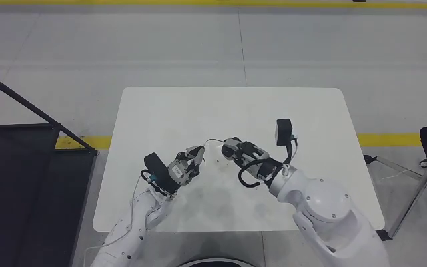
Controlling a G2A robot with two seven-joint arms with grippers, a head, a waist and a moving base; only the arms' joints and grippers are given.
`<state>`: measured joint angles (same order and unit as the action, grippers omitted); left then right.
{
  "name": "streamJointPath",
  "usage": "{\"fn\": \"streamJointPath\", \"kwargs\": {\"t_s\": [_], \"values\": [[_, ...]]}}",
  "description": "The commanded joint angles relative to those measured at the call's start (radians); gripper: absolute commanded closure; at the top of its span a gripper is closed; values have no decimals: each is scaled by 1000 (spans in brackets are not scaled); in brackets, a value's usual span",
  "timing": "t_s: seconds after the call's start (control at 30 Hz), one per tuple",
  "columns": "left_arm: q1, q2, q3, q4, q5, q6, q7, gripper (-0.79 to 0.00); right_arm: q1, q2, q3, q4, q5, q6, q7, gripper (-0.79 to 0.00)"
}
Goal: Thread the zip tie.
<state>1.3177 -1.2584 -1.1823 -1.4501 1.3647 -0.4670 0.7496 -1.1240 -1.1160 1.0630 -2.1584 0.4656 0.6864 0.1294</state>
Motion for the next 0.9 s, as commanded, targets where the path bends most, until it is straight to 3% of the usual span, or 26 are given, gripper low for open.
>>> {"fn": "streamJointPath", "kwargs": {"t_s": [0.0,0.47,0.87], "values": [[0,0,0,0,0,0,0,0,10,-1,-9,1,-18,23,6,0],[0,0,0,0,0,0,0,0,75,-15,-60,18,-92,125,31,0],[14,-2,-4,-30,-23,43,-33,0,85,-24,-68,24,-120,135,51,0]]}}
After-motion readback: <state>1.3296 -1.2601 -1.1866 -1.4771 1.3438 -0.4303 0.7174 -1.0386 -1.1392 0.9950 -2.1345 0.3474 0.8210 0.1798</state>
